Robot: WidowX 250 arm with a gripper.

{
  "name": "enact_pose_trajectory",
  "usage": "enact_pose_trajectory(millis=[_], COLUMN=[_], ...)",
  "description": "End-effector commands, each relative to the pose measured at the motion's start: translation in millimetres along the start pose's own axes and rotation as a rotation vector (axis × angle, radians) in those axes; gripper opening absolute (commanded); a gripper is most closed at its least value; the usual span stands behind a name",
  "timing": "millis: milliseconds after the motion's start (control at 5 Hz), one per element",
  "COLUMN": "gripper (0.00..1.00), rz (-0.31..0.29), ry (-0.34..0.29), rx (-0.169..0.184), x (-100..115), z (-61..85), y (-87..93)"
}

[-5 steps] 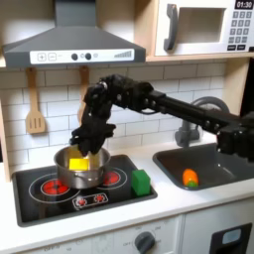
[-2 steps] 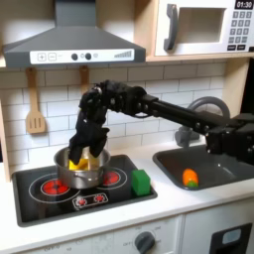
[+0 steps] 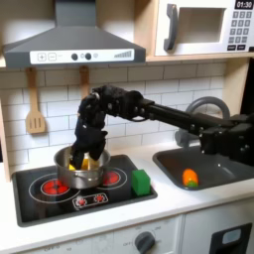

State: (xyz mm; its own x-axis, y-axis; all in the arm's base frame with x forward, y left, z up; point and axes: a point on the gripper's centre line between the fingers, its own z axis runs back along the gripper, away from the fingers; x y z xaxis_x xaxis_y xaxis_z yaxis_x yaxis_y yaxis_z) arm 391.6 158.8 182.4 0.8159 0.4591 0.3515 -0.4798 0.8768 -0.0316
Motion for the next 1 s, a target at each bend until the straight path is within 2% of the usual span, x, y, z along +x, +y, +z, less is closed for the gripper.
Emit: enact_pose_trajectory(millis=[0, 400, 800], gripper=[1.00, 1.00, 1.00], rz=[0.052, 0.124, 0.165], ry=[0.018, 0.003, 0.003], rx=[-0.029, -0.017, -0.020], x=[1.1, 13.7, 20.7], z=[-10.2, -12.4, -14.9], y=[-15.8, -9.2, -13.3])
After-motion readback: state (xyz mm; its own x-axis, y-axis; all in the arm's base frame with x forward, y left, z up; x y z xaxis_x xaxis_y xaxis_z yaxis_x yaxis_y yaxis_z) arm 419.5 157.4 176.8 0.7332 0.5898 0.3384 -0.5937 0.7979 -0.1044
